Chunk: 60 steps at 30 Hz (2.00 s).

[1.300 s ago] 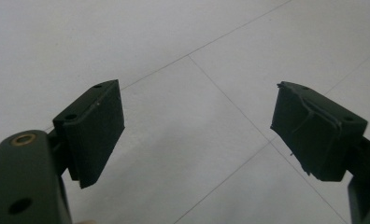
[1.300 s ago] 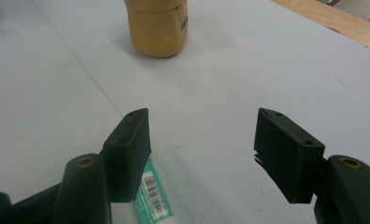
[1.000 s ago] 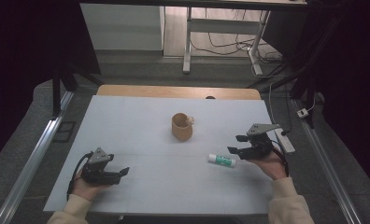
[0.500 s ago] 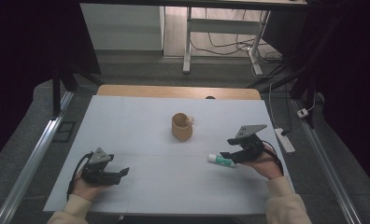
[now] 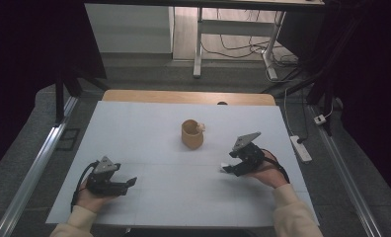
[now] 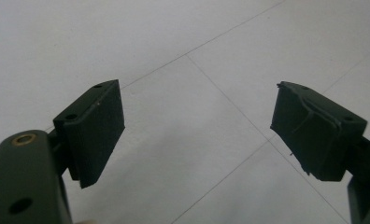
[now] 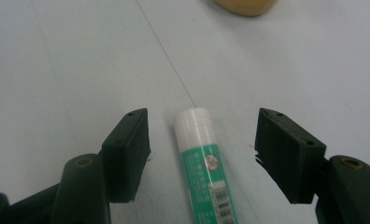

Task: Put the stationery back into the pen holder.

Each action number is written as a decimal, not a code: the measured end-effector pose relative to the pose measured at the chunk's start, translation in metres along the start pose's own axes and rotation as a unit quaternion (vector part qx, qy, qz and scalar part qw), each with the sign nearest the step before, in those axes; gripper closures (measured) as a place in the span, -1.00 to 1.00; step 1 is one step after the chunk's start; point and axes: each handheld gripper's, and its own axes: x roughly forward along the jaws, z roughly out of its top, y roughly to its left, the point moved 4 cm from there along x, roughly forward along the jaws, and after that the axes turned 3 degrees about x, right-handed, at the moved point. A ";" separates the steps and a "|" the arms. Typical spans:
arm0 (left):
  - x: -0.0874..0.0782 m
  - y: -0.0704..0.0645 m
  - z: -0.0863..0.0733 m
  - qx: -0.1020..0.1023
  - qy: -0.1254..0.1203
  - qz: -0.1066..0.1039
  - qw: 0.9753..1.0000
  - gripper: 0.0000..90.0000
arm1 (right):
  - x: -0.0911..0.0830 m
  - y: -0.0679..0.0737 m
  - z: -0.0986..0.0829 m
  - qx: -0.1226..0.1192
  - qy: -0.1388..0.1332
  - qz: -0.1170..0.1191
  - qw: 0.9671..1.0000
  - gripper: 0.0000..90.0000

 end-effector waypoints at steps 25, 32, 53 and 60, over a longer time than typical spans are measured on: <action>0.001 -0.001 0.000 0.004 0.003 -0.001 1.000 -0.63 | 0.032 0.002 -0.007 -0.044 0.086 0.014 0.995 0.21; 0.000 -0.001 0.000 0.004 0.002 -0.001 1.000 -0.63 | 0.029 0.000 -0.009 -0.048 0.087 0.011 0.995 0.44; -0.001 0.000 -0.001 0.001 0.000 0.001 1.000 -0.63 | -0.006 -0.012 -0.002 0.020 -0.030 0.020 0.999 0.45; -0.001 0.000 0.000 0.001 0.000 0.001 1.000 -0.63 | -0.018 -0.017 0.002 0.041 -0.081 0.008 0.996 0.45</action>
